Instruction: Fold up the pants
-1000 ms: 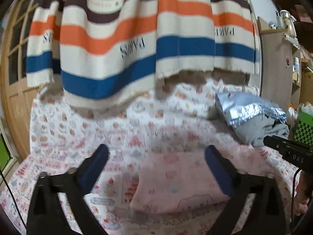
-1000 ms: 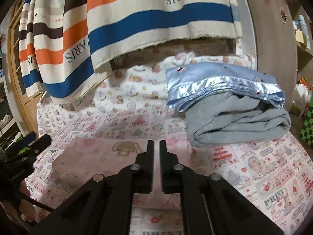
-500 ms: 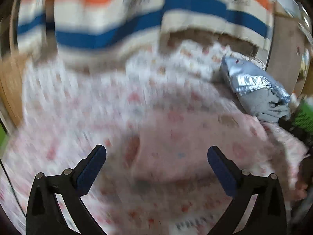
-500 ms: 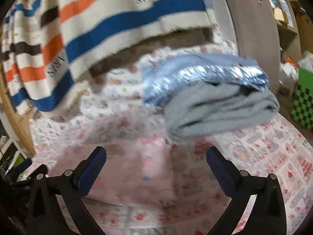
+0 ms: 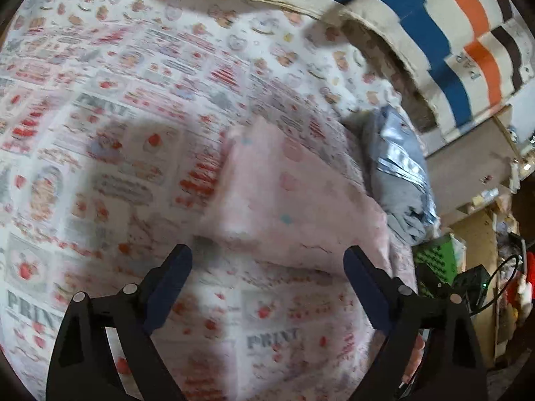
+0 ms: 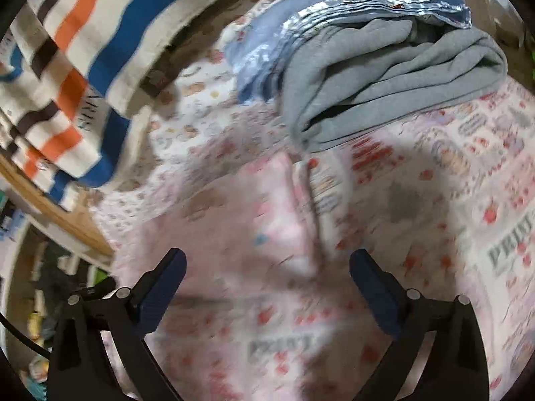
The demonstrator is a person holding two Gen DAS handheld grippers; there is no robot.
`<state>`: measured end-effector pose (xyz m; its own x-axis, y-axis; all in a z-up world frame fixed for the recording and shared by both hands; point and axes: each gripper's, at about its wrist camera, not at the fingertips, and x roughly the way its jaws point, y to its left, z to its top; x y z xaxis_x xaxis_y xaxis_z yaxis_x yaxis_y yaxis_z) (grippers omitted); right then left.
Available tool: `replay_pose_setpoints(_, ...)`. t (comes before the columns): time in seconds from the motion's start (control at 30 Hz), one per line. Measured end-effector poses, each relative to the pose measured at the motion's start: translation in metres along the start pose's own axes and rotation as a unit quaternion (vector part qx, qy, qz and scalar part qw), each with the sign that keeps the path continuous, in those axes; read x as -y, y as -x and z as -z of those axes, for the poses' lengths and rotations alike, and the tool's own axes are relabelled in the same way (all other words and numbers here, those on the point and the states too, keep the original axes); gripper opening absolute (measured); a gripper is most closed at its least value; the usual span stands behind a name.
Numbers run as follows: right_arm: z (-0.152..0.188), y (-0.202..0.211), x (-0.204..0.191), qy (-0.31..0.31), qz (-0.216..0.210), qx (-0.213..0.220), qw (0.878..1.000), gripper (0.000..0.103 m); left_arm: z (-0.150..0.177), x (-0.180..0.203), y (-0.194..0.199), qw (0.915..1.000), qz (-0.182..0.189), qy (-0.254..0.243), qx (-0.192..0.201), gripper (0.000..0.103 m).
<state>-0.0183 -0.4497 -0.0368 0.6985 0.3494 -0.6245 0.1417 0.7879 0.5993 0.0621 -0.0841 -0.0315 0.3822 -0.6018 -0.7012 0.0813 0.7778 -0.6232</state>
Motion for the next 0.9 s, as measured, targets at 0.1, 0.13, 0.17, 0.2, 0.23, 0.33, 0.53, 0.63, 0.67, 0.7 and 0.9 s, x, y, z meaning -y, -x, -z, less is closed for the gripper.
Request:
replay_pose_setpoints(0.1,0.007,-0.005,-0.013,0.003,-0.040,-0.043,0.998,0.100,0.006,0.012,-0.014,0.9988,0.030,-0.008,-0.037,0.078)
replay_pose_setpoints(0.13,0.010,-0.012,-0.017,-0.001,-0.063,-0.067,0.996,0.100,0.007,0.014,-0.020,0.9979,0.039,-0.008,-0.051,0.077)
replay_pose_setpoints(0.17,0.013,-0.021,-0.021,-0.008,-0.085,-0.089,0.992,0.100,0.009,0.016,-0.026,0.9969,0.046,-0.003,-0.065,0.076)
replay_pose_setpoints(0.2,0.016,-0.029,-0.023,-0.016,-0.100,-0.105,0.989,0.100,0.009,0.019,-0.027,0.9973,0.045,-0.003,-0.057,0.076)
replay_pose_setpoints(0.23,0.019,-0.040,-0.025,-0.028,-0.107,-0.122,0.986,0.100,0.010,0.022,-0.027,0.9979,0.036,-0.006,-0.054,0.076)
replay_pose_setpoints(0.33,0.021,-0.053,-0.036,-0.030,-0.092,-0.130,0.987,0.099,0.007,0.025,-0.032,0.9976,0.040,0.001,-0.057,0.076)
replay_pose_setpoints(0.53,0.015,-0.059,-0.046,0.003,-0.038,-0.109,0.993,0.097,-0.006,0.023,-0.036,0.9995,0.014,-0.002,-0.030,0.076)
replay_pose_setpoints(0.63,0.011,-0.057,-0.043,0.010,-0.017,-0.110,0.994,0.097,-0.010,0.016,-0.032,0.9999,-0.014,-0.005,-0.005,0.076)
replay_pose_setpoints(0.67,0.011,-0.055,-0.042,0.012,-0.010,-0.108,0.994,0.097,-0.010,0.015,-0.031,0.9998,-0.016,-0.009,0.000,0.076)
replay_pose_setpoints(0.7,0.011,-0.052,-0.040,0.016,0.001,-0.103,0.994,0.097,-0.011,0.014,-0.031,0.9998,-0.017,-0.013,0.002,0.076)
replay_pose_setpoints(0.9,0.008,-0.040,-0.028,0.032,0.084,-0.033,0.995,0.097,-0.018,0.013,-0.036,0.9979,-0.045,-0.020,0.042,0.076)
